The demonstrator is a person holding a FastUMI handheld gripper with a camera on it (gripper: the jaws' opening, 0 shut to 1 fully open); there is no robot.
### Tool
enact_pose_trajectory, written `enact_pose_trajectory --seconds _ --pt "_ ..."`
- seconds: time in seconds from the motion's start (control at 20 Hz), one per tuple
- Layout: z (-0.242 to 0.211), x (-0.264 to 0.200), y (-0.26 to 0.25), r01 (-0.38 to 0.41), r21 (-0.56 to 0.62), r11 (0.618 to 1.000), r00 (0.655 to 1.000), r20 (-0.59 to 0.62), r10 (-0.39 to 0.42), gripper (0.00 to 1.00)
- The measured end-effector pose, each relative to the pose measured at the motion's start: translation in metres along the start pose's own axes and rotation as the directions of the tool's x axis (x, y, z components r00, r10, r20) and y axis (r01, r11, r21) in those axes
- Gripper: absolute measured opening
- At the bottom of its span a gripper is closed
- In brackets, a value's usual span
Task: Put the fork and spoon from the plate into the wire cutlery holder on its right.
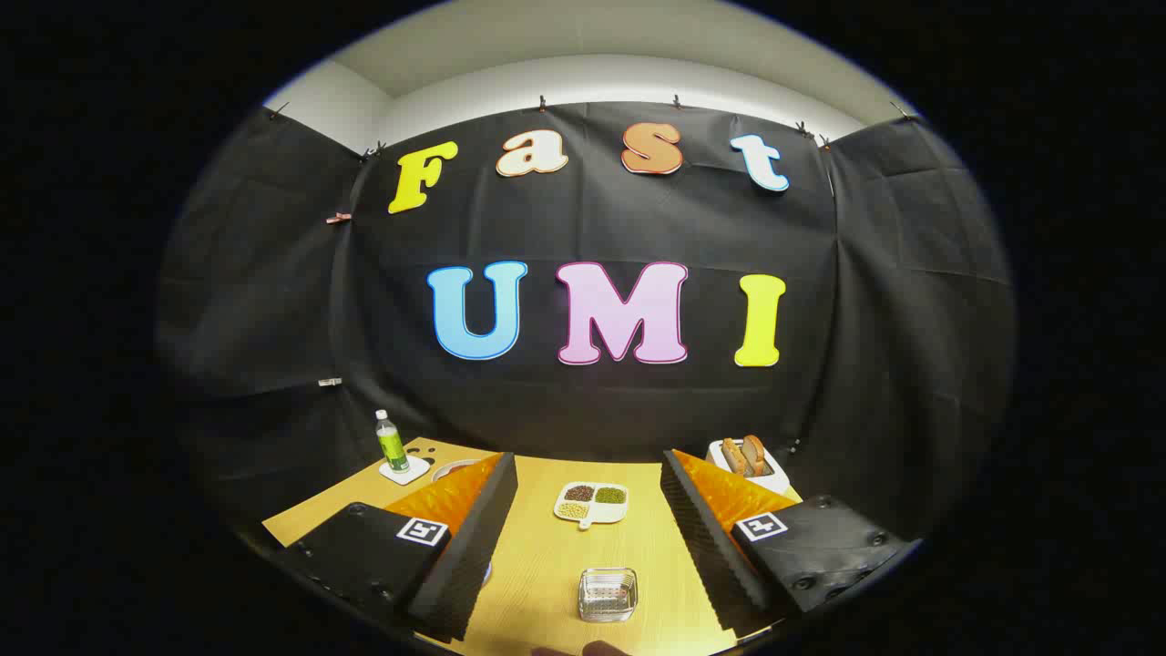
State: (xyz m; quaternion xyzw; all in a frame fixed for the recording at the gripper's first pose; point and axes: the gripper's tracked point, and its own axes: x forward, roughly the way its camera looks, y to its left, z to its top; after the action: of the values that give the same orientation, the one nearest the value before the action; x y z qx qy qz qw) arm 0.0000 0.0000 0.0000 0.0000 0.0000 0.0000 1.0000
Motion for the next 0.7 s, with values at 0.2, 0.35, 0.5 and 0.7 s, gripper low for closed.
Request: enact_pose_trajectory --seconds 0.2,0.35,0.5,0.7 --pt "-0.004 0.005 0.008 -0.004 -0.004 1.0 0.999 -0.032 0.004 0.98" --pt "-0.003 0.009 0.017 -0.017 -0.003 1.0 0.999 -0.047 0.017 0.99" --pt "-0.007 0.017 0.023 0.002 0.008 1.0 0.997 -0.078 -0.001 0.99" --pt "0.001 0.029 0.028 0.041 0.006 0.999 0.997 -0.062 -0.041 0.99"
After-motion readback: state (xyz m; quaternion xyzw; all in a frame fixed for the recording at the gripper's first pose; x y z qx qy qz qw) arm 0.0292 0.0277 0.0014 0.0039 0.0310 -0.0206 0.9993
